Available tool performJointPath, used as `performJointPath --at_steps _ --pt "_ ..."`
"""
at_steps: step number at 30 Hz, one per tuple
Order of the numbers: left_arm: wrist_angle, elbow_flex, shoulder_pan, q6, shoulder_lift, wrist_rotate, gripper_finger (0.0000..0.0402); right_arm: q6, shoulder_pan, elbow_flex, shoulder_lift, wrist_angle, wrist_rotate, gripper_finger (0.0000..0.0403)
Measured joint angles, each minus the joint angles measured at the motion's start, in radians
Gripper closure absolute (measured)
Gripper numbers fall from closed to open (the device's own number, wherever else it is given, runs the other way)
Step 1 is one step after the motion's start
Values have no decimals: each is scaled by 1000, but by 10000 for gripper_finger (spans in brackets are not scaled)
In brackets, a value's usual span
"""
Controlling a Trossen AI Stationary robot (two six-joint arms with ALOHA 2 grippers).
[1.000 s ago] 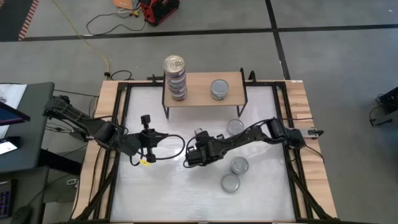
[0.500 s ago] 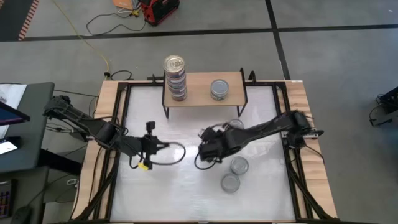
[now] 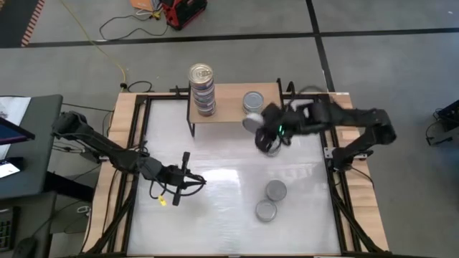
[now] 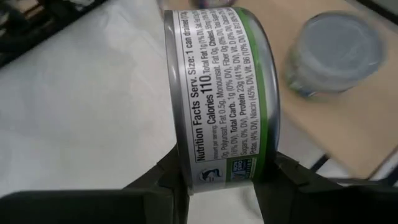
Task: Stack canned seafood by type on shelf
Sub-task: Stack the green tuna can on top of the green tuna can
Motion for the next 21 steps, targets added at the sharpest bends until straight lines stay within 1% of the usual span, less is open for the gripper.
performJointPath --at_steps 4,7,10,14,17,21 --pt "8 -13 32 75 31 49 402 -164 -174 0 -6 51 -196 246" --pt "39 -13 63 183 47 72 402 -286 -319 0 2 67 -340 246" --pt "66 -13 101 284 65 73 402 -379 -469 0 18 82 -508 246" --pt "29 -13 141 302 70 66 402 -466 -635 -1 49 75 -750 246" --pt "8 -13 164 341 72 66 401 -508 -711 -1 73 73 -922 244" --pt "25 -13 184 426 71 66 402 -537 -776 -1 123 52 -1049 240"
